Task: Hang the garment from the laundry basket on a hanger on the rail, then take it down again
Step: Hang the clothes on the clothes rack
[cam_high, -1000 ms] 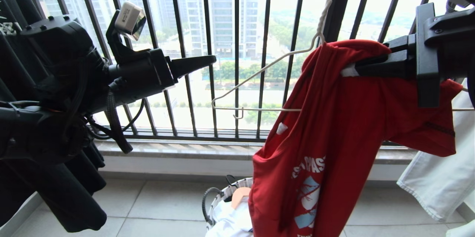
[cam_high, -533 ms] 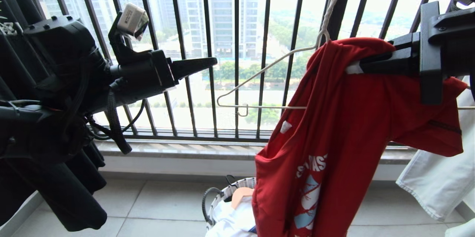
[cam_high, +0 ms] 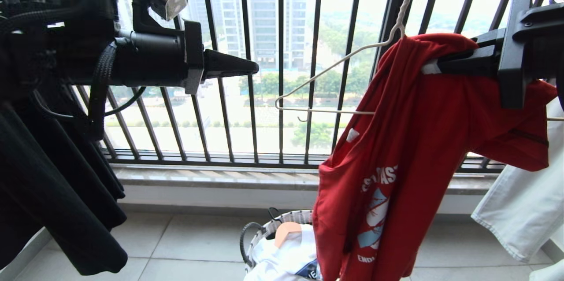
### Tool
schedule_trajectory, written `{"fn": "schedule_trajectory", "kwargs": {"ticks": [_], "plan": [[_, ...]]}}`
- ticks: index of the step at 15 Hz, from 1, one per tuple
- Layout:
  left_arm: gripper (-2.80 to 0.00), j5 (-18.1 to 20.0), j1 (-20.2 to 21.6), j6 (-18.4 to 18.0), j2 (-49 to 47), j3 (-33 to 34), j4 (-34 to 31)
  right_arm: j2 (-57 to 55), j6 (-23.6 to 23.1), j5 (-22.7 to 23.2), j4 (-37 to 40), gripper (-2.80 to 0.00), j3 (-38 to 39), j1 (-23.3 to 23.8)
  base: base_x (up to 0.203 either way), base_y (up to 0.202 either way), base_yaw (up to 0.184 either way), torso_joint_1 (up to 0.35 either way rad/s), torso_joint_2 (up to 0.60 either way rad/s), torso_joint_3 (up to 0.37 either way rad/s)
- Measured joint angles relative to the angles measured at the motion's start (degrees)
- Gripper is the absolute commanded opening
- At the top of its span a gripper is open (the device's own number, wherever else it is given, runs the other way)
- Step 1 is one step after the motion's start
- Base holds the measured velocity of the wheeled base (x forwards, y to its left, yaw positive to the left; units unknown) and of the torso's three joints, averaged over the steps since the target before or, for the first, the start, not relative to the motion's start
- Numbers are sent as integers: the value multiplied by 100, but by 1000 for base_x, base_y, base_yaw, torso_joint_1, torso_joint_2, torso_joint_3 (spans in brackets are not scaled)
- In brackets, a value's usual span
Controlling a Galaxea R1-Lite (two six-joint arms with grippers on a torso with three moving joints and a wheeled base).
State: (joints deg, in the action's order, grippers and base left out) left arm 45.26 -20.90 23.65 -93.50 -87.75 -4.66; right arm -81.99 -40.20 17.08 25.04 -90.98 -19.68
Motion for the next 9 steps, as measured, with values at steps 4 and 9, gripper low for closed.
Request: {"fn": "schedule_trajectory", "kwargs": {"ticks": [4, 9], "plan": [[-280, -640, -430, -218, -287, -1041, -2290, 5, 11, -19, -37, -280, 0, 103, 0, 0, 0, 0, 0, 0], [-280, -743, -1011, -224, -626, -946, -2462, 41, 132, -40, -167, -280, -15, 145, 0, 0, 0, 0, 0, 0]]}}
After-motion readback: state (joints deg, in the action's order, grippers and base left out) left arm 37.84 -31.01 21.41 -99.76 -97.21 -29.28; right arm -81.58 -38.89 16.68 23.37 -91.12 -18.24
